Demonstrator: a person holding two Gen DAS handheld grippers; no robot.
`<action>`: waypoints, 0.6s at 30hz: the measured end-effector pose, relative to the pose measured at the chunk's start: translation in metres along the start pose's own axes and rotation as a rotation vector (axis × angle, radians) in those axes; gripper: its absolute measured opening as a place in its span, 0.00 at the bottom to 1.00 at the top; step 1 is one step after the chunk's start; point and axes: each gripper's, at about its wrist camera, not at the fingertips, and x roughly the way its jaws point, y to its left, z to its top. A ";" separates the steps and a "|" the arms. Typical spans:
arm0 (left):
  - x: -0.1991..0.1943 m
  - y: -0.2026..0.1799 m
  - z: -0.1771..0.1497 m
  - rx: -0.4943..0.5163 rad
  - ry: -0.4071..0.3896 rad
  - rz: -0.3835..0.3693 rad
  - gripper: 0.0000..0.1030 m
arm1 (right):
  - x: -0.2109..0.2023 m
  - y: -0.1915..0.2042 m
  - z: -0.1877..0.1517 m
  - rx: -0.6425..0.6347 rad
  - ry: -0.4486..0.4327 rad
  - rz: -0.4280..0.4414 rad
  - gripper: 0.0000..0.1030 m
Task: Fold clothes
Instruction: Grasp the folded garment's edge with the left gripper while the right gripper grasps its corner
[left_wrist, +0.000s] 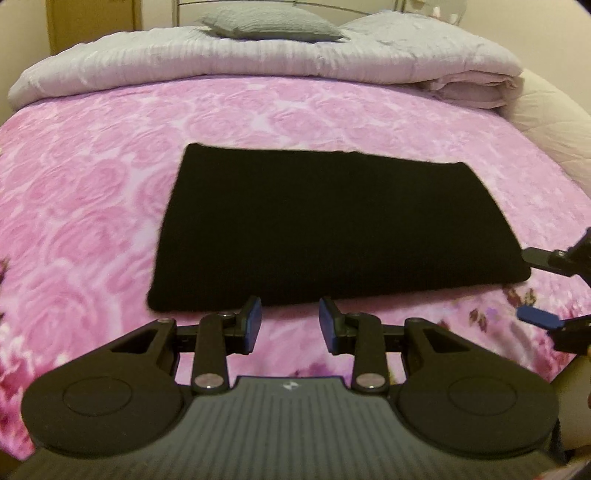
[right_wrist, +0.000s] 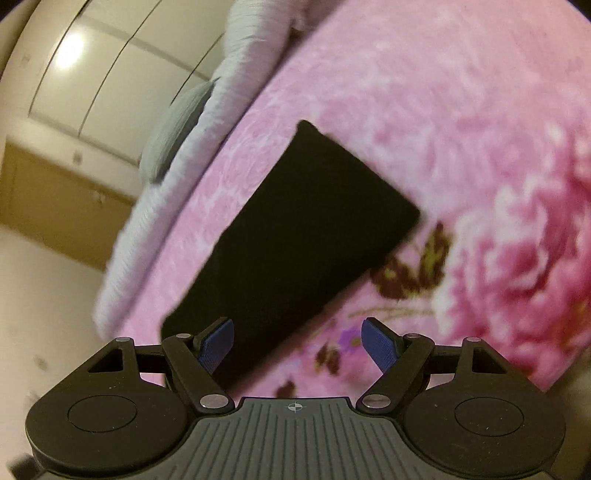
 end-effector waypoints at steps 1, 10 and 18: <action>0.002 -0.001 0.001 0.001 -0.007 -0.013 0.29 | 0.002 -0.002 0.003 0.027 0.003 0.014 0.77; 0.019 -0.006 0.012 0.015 -0.049 -0.110 0.29 | 0.023 -0.023 0.018 0.160 -0.028 -0.060 0.71; 0.042 -0.026 0.021 0.051 -0.043 -0.170 0.29 | 0.026 -0.022 0.026 0.137 -0.122 -0.093 0.71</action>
